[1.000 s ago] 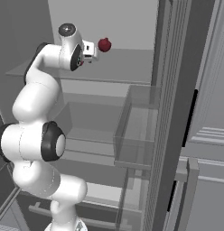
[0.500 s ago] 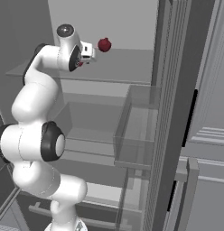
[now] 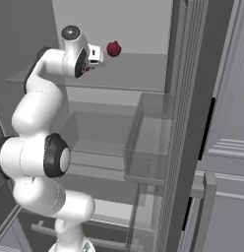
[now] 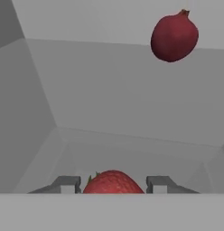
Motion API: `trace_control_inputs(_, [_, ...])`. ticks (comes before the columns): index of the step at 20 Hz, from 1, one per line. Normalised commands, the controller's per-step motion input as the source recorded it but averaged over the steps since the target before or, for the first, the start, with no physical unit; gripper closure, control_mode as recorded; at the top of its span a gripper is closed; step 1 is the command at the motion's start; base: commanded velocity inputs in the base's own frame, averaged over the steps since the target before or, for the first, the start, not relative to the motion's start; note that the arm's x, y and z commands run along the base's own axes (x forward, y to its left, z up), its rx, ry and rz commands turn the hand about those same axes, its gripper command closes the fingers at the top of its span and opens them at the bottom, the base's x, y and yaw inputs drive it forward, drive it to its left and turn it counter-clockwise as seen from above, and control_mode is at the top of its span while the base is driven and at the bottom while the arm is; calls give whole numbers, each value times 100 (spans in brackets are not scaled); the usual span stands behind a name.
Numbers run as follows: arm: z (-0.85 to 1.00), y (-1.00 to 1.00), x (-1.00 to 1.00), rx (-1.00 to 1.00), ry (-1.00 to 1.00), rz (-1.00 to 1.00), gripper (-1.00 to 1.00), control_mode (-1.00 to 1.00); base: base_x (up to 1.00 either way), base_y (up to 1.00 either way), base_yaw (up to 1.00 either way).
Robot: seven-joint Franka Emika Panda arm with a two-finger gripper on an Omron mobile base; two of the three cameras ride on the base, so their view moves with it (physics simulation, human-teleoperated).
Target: Take the strawberry from the fridge and place it on top of the pancake, located on the dining counter.
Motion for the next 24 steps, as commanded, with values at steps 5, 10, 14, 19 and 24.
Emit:
trace_control_inputs(5, [9, 0, -40, 0, -4, 1, 100, -100, 0, 0, 0])
trace_control_inputs(10, [5, 0, -60, 0, -4, 0, 100, -100, 0, 0, 0])
trace_control_inputs(14, [13, 0, -72, 0, -2, 0, 100, -100, 0, 0, 0])
trace_control_inputs(19, [11, 0, -88, 0, 0, 0, 100, -100, 0, 0, 0])
trace_control_inputs(24, [8, -4, -97, 3, -2, 0, 100, -100, 0, 0, 0])
